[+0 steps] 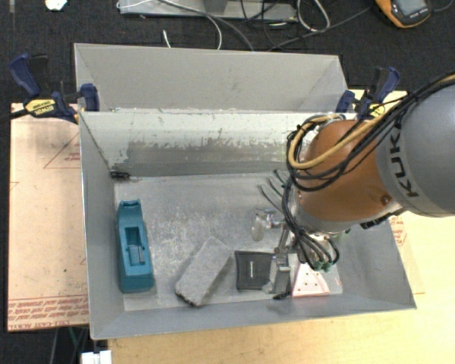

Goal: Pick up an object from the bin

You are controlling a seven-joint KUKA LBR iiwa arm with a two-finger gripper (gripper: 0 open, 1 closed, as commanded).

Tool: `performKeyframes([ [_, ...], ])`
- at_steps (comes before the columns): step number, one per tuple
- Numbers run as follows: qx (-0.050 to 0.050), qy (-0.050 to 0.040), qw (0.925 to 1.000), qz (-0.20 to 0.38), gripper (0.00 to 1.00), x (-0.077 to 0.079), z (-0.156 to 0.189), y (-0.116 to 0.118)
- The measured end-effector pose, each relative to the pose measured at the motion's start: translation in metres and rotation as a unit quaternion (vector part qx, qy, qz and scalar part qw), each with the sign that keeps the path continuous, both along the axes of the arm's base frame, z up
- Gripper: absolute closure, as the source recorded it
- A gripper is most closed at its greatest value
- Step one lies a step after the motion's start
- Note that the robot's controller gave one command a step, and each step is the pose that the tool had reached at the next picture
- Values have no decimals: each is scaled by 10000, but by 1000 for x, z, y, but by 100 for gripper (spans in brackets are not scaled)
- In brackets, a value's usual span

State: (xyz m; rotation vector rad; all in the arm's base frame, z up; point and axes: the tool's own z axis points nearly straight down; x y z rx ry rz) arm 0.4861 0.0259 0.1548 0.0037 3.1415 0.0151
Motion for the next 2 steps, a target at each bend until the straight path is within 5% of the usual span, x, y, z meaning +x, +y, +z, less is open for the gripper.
performKeyframes([
  [1, 31, -73, 9999, 137, 0, -1, -82, 8],
  [2, 35, -91, 9999, -129, 0, 0, -80, 3],
])
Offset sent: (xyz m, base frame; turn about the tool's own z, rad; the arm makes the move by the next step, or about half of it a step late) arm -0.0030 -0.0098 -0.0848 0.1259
